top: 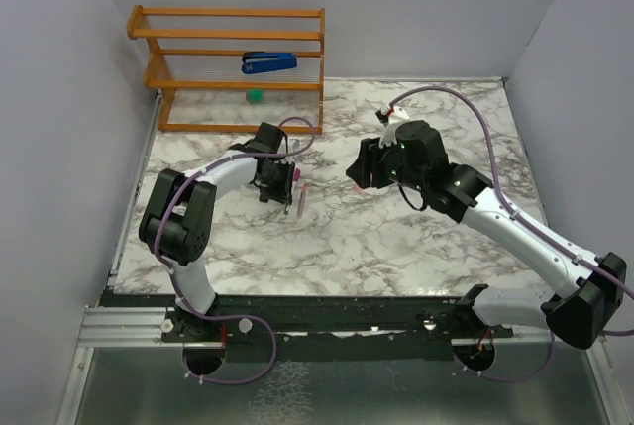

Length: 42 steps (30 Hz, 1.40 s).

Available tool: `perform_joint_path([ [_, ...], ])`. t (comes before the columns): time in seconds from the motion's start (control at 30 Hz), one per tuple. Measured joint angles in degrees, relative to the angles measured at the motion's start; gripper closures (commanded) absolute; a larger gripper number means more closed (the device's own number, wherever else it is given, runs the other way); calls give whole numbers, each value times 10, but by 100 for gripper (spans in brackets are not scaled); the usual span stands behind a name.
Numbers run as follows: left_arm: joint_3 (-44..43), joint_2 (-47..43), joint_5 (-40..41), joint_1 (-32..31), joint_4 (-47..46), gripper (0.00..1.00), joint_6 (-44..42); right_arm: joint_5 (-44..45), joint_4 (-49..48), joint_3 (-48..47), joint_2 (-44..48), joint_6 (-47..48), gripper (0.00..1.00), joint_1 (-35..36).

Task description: Insert the pens into the pen caps

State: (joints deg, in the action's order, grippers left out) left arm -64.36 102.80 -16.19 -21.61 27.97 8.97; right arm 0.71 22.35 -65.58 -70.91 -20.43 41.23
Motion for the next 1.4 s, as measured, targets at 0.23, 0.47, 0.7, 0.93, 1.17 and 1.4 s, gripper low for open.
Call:
perform_joint_path([
  [0.23,-101,2,47,-46,54,72,11,0,0,35,28,11,47,-1],
  [0.47,-144,36,54,-98,59,71,23,0,0,57,60,16,45,-1],
  [0.7,-144,75,89,-92,87,71,25,3,3,65,97,21,44,-1],
  [0.93,-144,76,119,-92,98,71,25,6,6,72,103,21,44,-1],
  [1.17,-141,82,120,-98,100,72,27,10,9,72,103,25,43,-1],
  [1.4,-101,65,121,-114,94,72,38,15,9,72,103,25,43,-4],
])
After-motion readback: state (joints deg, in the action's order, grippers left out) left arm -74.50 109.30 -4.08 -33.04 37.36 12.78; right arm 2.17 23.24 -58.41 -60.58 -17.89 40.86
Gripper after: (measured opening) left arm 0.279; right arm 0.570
